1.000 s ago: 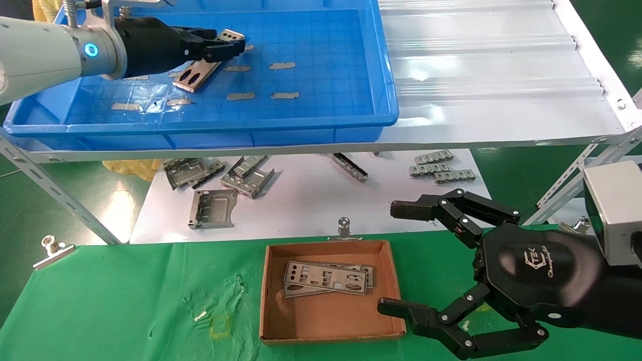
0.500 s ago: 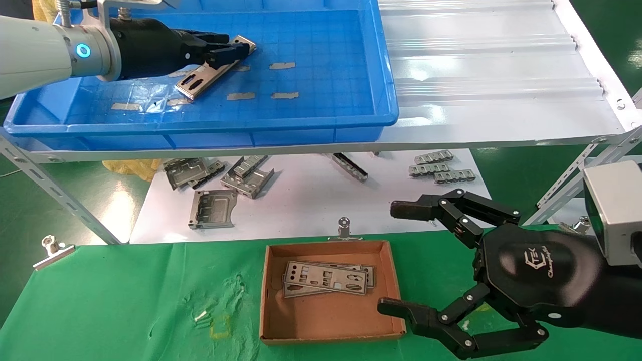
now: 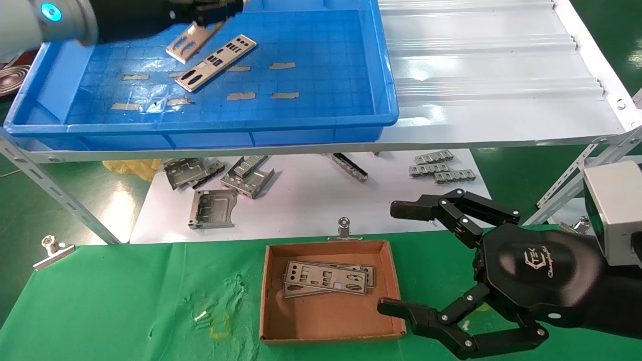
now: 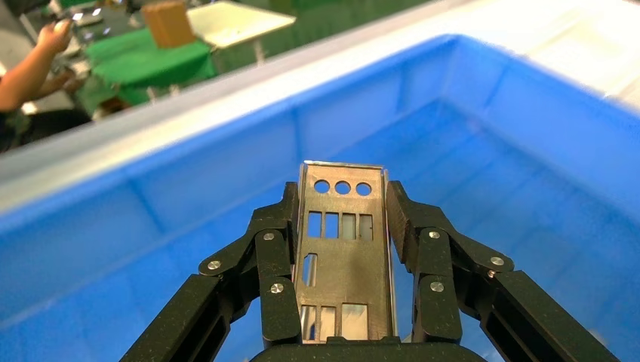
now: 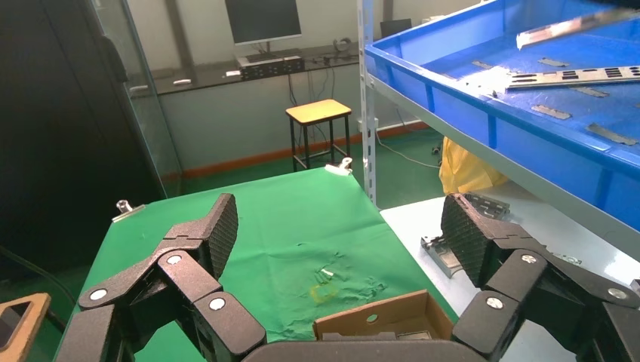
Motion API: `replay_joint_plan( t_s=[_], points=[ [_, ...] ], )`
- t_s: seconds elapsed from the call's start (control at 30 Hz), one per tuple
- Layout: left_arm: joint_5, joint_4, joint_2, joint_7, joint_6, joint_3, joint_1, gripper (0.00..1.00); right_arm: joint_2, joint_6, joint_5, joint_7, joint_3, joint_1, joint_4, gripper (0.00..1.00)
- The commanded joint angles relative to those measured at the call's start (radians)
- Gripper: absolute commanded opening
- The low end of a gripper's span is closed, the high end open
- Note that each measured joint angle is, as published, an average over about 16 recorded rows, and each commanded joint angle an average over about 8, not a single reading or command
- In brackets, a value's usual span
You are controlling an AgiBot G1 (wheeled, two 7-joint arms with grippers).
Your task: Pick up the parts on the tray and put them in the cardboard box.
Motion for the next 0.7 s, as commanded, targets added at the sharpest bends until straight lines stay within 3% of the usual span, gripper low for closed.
replay_joint_plan(
  t_s=[0.03,0.4,0.7],
  points=[
    [-0.010,-0.004,-0.009,0.004,0.022,-0.007,-0.013,0.00,0.000,0.000,0.000,0.000,0.000,0.000,0.000,1.00],
    [-0.010,-0.040,-0.081,0.060,0.353,-0.001,-0.025,0.00,0.000,0.000,0.000,0.000,0.000,0.000,0.000,1.00],
    [-0.036,-0.145,-0.132,0.147,0.625,0.015,0.044,0.00,0.000,0.000,0.000,0.000,0.000,0.000,0.000,1.00]
  ],
)
